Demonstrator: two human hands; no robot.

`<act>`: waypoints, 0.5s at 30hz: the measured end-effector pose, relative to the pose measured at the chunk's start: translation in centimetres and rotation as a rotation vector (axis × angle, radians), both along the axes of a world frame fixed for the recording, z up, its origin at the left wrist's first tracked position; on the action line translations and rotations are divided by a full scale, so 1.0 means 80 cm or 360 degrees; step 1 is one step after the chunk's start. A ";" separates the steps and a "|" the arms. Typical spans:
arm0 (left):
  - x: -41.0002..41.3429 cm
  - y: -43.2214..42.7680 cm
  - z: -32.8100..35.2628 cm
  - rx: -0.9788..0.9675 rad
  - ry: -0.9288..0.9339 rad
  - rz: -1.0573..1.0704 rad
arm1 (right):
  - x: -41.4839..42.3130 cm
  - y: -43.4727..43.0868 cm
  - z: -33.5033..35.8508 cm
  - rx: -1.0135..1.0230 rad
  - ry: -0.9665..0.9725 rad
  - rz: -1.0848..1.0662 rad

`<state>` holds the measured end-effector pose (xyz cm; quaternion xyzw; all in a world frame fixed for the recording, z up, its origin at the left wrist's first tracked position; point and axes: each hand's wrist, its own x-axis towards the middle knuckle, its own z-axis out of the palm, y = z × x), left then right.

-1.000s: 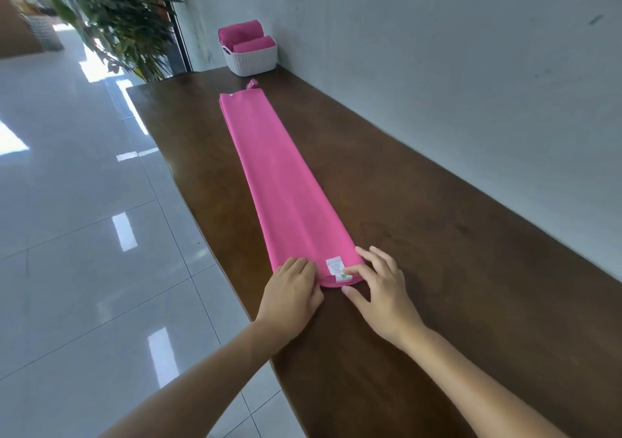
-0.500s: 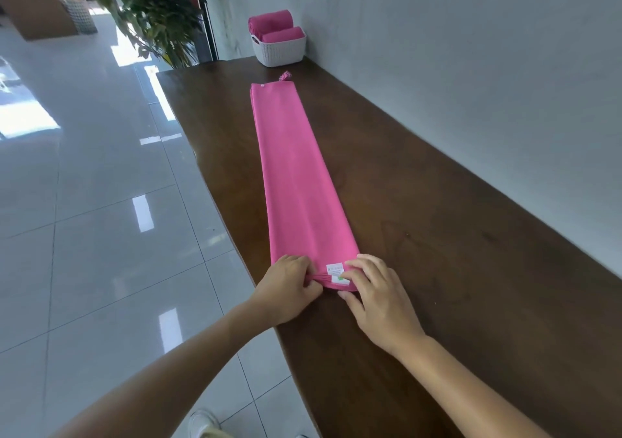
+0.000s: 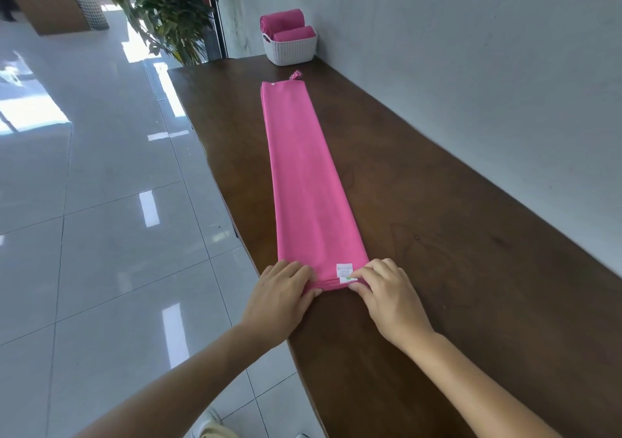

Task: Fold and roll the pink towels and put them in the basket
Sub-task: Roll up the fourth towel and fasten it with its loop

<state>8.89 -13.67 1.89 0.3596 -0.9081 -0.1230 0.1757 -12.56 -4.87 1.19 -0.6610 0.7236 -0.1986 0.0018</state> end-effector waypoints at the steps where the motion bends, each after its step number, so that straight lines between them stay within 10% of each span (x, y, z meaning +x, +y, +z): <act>1: -0.001 0.000 0.002 0.0070 0.0039 0.0051 | -0.001 -0.002 0.004 0.0046 -0.0052 -0.0018; 9: -0.019 -0.004 0.013 0.0596 0.0171 0.0491 | -0.012 -0.017 0.028 0.0326 -0.0224 -0.0084; 15: -0.022 0.003 0.013 0.0227 0.0191 0.0476 | -0.013 -0.027 0.043 0.0463 -0.0231 -0.0156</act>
